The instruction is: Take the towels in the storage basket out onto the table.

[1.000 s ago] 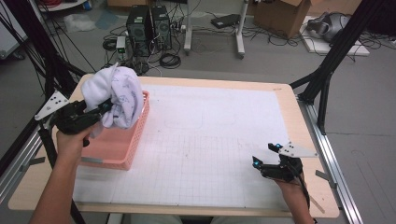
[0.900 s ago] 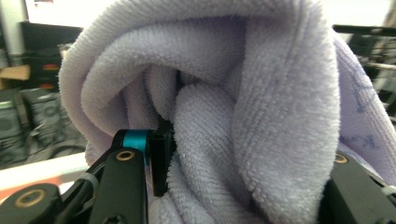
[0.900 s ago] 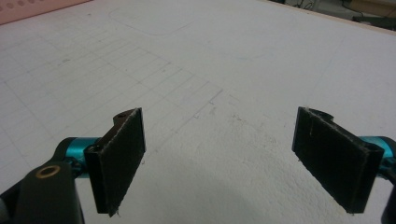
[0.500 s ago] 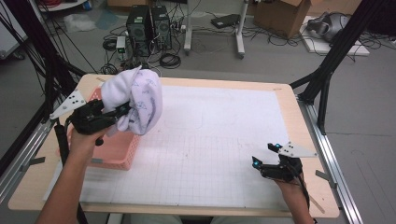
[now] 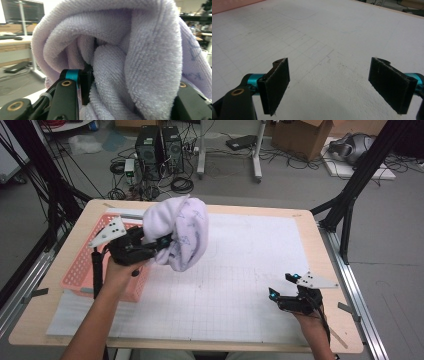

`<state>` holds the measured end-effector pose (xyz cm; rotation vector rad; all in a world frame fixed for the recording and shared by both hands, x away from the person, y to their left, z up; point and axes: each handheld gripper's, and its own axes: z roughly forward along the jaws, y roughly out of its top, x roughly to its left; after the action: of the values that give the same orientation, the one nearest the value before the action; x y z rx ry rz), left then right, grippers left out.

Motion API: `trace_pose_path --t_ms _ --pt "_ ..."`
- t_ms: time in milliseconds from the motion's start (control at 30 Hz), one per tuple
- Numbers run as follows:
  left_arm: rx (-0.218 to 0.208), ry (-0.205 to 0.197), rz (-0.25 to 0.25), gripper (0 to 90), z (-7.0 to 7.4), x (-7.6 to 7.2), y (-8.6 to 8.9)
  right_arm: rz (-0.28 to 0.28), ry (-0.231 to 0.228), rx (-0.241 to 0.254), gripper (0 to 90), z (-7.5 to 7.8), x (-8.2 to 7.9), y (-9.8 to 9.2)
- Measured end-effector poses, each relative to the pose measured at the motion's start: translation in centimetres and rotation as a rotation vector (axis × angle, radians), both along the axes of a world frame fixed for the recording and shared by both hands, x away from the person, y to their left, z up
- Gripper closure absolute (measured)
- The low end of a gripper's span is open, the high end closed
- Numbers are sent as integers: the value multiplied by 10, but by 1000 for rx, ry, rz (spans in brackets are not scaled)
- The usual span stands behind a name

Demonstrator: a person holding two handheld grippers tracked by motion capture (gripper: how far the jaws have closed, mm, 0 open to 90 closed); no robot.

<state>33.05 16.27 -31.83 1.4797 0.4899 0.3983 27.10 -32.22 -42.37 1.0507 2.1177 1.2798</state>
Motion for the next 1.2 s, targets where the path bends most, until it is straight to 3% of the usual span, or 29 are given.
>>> trace_pose_path --t_ms 300,667,867,1033,1133,1167,1200 --pt "6 51 -85 517 -19 7 -58 12 0 -9 159 -1 2 3" --pt "94 170 -111 512 -70 20 -117 11 12 -11 159 -3 4 2" --pt "107 261 -95 502 -99 35 -143 10 19 -11 159 -5 6 1" --pt "181 346 -38 439 -123 47 -155 3 28 -9 159 -5 8 0" --pt "171 376 -7 360 -123 49 -153 0 35 -6 159 -6 8 0" --pt "170 372 19 267 -119 49 -150 0 34 -9 159 -6 9 -1" --pt "170 366 32 267 -116 48 -147 0 34 -9 159 -6 9 -1"
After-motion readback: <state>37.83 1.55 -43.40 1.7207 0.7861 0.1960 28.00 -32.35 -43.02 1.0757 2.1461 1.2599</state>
